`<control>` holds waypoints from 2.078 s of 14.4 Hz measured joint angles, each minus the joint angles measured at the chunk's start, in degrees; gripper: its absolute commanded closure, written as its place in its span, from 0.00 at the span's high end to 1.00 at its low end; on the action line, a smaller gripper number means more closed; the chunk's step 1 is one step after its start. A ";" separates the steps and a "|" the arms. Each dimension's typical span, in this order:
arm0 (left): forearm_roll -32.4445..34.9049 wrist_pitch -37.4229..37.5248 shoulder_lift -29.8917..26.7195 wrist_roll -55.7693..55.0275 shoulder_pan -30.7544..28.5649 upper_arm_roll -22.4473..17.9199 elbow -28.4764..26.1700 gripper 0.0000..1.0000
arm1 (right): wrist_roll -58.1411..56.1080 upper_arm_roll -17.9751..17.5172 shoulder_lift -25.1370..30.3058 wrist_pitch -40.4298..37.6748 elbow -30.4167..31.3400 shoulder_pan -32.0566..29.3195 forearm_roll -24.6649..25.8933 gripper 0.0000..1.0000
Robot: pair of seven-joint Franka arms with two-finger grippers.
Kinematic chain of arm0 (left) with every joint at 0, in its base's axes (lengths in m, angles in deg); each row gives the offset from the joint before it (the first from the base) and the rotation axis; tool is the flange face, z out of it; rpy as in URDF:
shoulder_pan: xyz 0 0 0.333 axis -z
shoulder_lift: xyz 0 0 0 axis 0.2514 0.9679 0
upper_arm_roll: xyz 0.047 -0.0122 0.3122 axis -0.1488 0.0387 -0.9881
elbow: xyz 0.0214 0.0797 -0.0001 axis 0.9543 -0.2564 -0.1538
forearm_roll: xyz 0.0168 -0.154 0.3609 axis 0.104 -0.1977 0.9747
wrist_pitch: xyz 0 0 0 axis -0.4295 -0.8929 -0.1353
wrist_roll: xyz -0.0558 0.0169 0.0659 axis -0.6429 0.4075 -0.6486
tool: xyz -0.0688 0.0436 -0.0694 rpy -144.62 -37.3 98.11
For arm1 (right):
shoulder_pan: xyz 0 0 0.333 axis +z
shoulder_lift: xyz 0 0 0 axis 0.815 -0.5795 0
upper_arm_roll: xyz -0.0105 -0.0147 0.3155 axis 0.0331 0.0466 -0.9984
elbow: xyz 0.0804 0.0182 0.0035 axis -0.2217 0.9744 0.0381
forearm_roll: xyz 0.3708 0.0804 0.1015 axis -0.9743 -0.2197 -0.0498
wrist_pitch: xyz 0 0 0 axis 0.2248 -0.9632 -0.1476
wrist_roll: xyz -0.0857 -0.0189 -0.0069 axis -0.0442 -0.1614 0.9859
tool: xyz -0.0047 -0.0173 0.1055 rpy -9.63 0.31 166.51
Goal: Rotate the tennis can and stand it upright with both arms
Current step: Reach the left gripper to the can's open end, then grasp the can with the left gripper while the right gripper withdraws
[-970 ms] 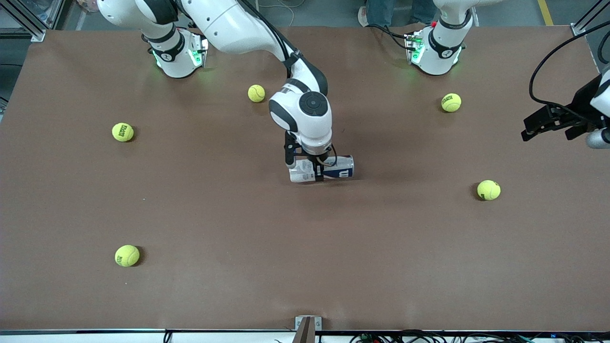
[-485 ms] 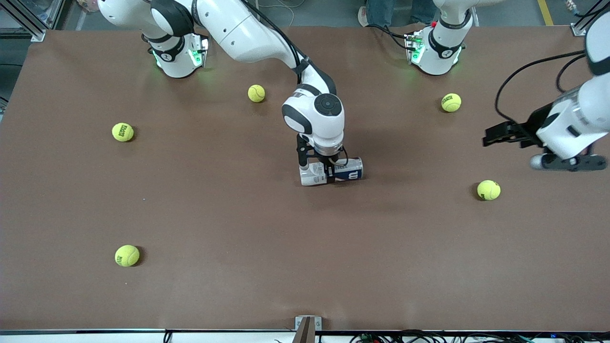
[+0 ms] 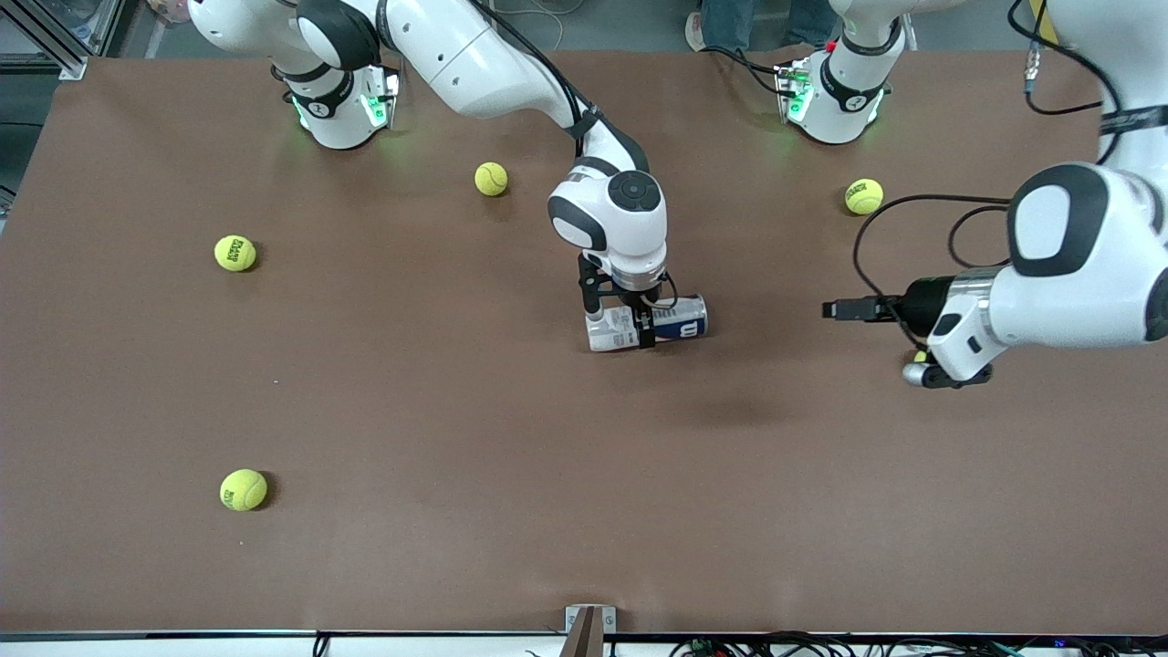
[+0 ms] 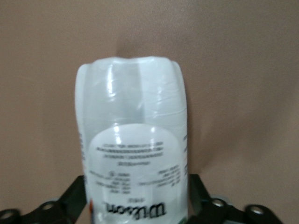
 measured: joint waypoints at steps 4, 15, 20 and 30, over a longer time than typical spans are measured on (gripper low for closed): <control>-11.70 -6.92 1.68 2.29 0.04 0.27 -6.73 1.00 | 0.01 0.09 -0.26 0.29 -0.79 0.00 0.73 1.00; -47.64 -23.82 9.80 33.35 6.21 1.50 -20.08 1.00 | -1.66 0.12 1.14 -16.73 -12.08 0.02 0.77 1.00; -56.75 -26.68 12.05 40.66 8.60 1.52 -21.46 0.96 | -18.92 0.58 3.63 -22.57 -12.36 -3.99 0.38 1.00; -59.50 -27.40 13.19 43.08 9.75 1.51 -20.83 0.00 | -77.22 0.99 13.39 -38.64 -8.83 -24.96 -3.63 1.00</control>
